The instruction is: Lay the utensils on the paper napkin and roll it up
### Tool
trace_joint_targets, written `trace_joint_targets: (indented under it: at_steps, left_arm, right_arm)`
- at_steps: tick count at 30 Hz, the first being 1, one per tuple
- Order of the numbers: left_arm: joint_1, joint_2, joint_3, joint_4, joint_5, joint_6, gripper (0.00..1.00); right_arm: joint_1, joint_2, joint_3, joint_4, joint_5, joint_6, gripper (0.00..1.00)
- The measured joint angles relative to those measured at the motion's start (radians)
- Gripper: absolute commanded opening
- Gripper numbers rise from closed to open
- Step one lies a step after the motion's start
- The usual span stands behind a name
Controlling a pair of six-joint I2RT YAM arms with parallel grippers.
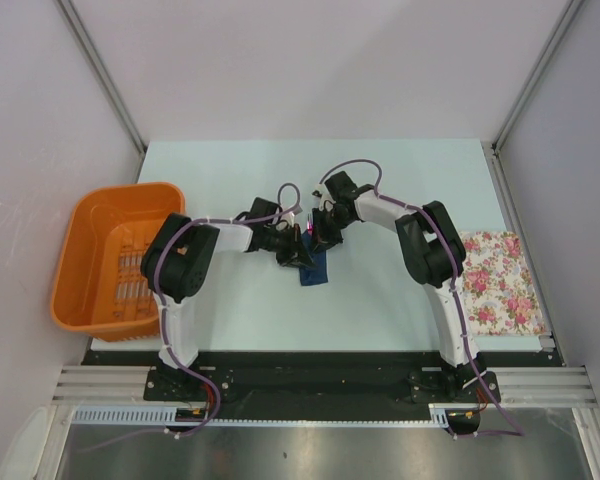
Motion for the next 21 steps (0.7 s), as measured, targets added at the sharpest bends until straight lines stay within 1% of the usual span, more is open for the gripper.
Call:
trace_joint_targets:
  at_steps: [4,7,11,16,21]
  left_arm:
    - [-0.002,0.001,0.028,-0.062,-0.015,0.055,0.00]
    - [-0.002,0.001,0.037,-0.083,-0.019,0.079,0.00]
    - [-0.001,0.001,0.046,-0.108,-0.023,0.106,0.00]
    - [0.000,0.005,0.060,-0.134,-0.024,0.129,0.00]
    - [0.000,0.010,0.072,-0.153,-0.024,0.142,0.00]
  right_arm:
    - [-0.015,0.000,-0.002,0.007,-0.021,0.002,0.14]
    - [-0.027,0.001,-0.003,0.030,-0.054,0.010,0.14]
    - [-0.081,0.002,-0.001,0.103,-0.097,0.038,0.14]
    - [-0.142,0.002,0.016,0.156,-0.131,0.059,0.10]
    - [-0.134,0.002,0.028,0.179,-0.152,0.066,0.06]
